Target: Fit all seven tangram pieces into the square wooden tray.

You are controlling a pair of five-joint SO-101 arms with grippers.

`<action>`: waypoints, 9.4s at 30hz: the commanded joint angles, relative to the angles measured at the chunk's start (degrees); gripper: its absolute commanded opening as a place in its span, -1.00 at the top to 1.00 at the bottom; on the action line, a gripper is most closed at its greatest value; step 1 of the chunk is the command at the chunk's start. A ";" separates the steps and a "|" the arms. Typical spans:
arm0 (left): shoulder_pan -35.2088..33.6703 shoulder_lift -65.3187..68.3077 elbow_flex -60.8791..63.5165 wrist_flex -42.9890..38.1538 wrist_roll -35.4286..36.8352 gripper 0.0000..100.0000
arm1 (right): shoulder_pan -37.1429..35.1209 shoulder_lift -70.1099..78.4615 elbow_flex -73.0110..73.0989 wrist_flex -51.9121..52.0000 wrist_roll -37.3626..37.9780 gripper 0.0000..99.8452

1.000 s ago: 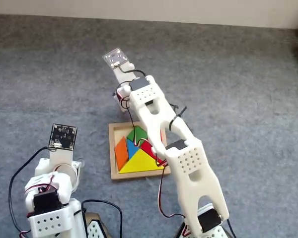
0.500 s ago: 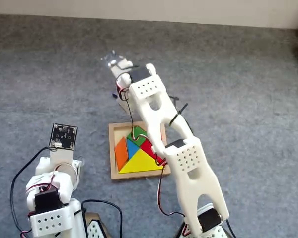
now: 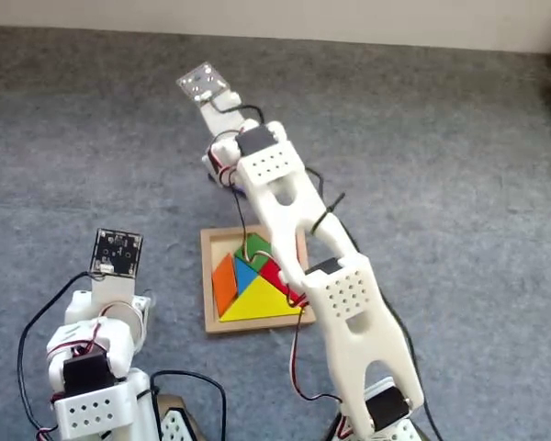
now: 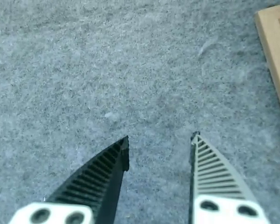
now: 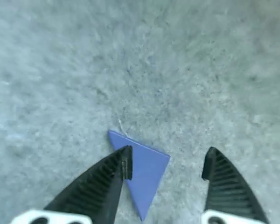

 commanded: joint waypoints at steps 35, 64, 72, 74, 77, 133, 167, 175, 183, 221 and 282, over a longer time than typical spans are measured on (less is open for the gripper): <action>-0.92 -0.48 -0.75 -1.05 0.35 0.55 | -3.21 -38.90 17.71 39.34 5.89 0.90; 9.36 39.16 -47.96 5.45 -3.25 0.45 | 28.79 -129.19 125.23 5.05 5.71 0.90; 16.40 64.13 -65.19 5.10 -2.99 0.44 | 36.00 -148.70 140.44 1.27 -3.52 0.89; 18.07 69.23 -68.62 5.10 -3.08 0.44 | 36.44 -154.33 143.60 1.63 -4.40 0.89; 20.00 76.35 -73.89 5.10 -3.16 0.44 | 36.62 -158.73 148.79 1.36 -4.57 0.89; 16.92 160.48 -155.82 31.30 -4.92 0.72 | 36.53 -157.93 152.57 1.71 -4.31 0.90; 7.52 105.10 -110.02 28.13 -46.86 0.49 | 36.53 -157.93 152.57 1.71 -4.31 0.90; 7.87 105.10 -97.27 15.03 -52.84 0.48 | 36.53 -157.93 152.57 1.71 -4.22 0.90; 7.87 105.19 -86.11 2.55 -53.10 0.48 | 36.53 -157.93 152.57 1.71 -4.22 0.90; 10.68 118.73 -87.43 12.31 -54.68 0.68 | 36.53 -157.93 152.57 1.71 -4.22 0.90; 12.70 123.91 -104.92 6.68 -38.51 0.47 | 36.53 -157.93 152.57 1.71 -4.22 0.90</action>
